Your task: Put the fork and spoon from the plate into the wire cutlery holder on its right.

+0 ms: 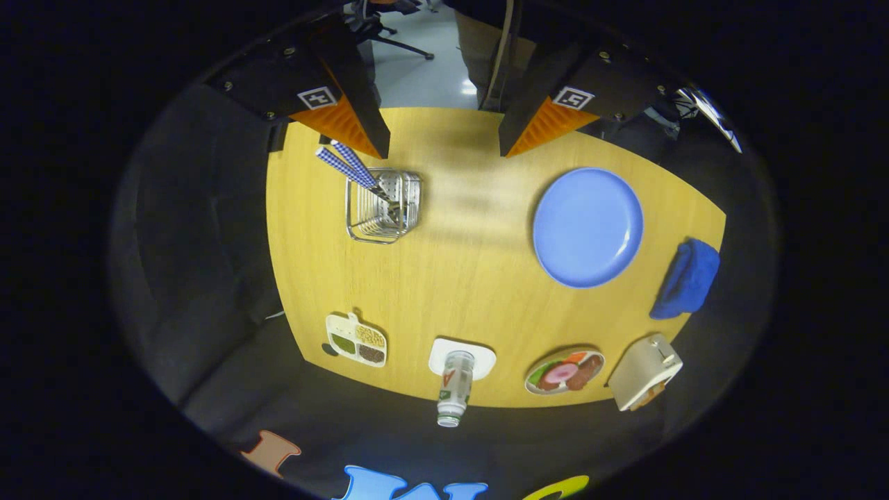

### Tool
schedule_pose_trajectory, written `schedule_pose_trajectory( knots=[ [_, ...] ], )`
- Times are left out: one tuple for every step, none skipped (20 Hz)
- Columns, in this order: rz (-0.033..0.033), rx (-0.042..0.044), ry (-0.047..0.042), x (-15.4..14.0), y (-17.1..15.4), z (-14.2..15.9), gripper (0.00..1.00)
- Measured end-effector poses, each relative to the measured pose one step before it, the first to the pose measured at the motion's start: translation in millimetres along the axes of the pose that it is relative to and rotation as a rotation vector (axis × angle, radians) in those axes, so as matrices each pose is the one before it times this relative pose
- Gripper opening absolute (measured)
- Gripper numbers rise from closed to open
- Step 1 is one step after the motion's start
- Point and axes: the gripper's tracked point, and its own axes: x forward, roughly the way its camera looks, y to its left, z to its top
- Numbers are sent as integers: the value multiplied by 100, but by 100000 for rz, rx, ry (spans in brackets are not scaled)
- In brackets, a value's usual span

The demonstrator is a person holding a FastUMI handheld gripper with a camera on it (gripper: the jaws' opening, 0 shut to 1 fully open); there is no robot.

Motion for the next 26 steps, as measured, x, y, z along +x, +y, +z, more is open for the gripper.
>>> schedule_pose_trajectory(
  knots=[
    [760,7,-3639,-161,603,330,97],
    [24,-57,-3974,-202,454,662,97],
    [908,320,-4904,-39,593,788,97],
    [825,935,-4947,9,617,836,97],
    [1461,736,-5802,-53,871,922,97],
    [1390,271,-4960,-27,744,845,97],
    [551,-198,-5881,-213,503,733,97],
    [-147,1452,-6160,-184,327,966,97],
    [-643,1306,-6749,-145,461,779,97],
    [-230,311,-5597,-28,424,921,97],
    [-526,-7,-5214,-34,-241,865,97],
    [-398,932,-6401,-117,304,1163,97],
    [-280,1143,-6497,-292,533,1047,97],
    [-473,784,-6270,-318,424,1166,97],
    [-705,-39,-5617,-197,172,1026,97],
    [-172,-1164,-4703,-203,247,1015,97],
    [163,-1905,-4100,-204,412,725,97],
    [519,-1370,-1990,-216,267,497,97],
    [303,-1159,-645,32,510,-35,96],
    [46,-771,-4,-40,393,-5,96],
    [-523,-723,-1032,-15,359,271,97],
    [690,-1399,-3880,-135,522,987,97],
    [848,-936,-4334,76,693,1192,96],
    [-453,-645,-2920,-112,332,888,96],
    [-1204,-316,-1380,-301,-36,94,96],
    [-756,534,-392,-115,-38,170,96]
  ],
)
